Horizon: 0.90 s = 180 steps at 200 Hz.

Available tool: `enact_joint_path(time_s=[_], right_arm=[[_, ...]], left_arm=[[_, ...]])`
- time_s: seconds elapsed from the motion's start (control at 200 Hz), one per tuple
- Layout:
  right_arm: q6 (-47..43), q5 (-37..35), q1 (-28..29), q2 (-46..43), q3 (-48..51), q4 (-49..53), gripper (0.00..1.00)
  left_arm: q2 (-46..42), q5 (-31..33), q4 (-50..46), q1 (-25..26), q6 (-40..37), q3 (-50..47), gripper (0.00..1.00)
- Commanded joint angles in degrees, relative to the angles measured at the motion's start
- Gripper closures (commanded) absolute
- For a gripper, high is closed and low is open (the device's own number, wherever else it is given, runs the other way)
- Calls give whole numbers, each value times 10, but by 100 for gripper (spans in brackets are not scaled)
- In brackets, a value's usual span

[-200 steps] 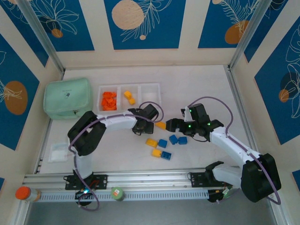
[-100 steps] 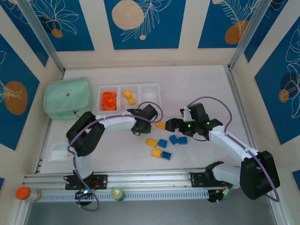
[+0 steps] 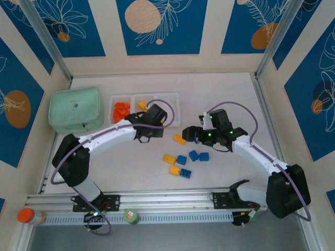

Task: Sort the legos into containers by color
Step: Place the lego in the container.

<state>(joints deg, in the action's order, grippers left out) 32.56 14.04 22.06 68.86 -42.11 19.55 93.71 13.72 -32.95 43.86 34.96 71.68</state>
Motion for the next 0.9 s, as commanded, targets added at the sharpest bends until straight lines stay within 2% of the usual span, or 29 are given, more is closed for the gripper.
enact_joint_path(time_s=[0.0,0.16,0.35,0.405,0.455,0.525,0.635,0.895], right_arm=[[2,18,5,15,-19,-21,1],[8,17,6,35,-31,-39,1],[1,17,7,58,-54,-30,1],[-2,18,7,60,-59,-27,1],[-5,17,8,62,-62,-24,1],[-7,14,8,62,-65,-18,1],[-9,17,9,60,-67,-12,1],[-15,10,11,48,-67,15,1]], left_arm=[[28,29,-38,-40,-47,51,79],[101,18,-32,-96,-67,120,79],[193,32,-55,-133,-81,216,78],[207,34,-55,-139,-82,229,74],[215,29,-53,-144,-83,235,67],[221,31,-55,-148,-84,242,56],[211,28,-62,-150,-84,240,49],[123,-39,-44,-139,-79,162,43]])
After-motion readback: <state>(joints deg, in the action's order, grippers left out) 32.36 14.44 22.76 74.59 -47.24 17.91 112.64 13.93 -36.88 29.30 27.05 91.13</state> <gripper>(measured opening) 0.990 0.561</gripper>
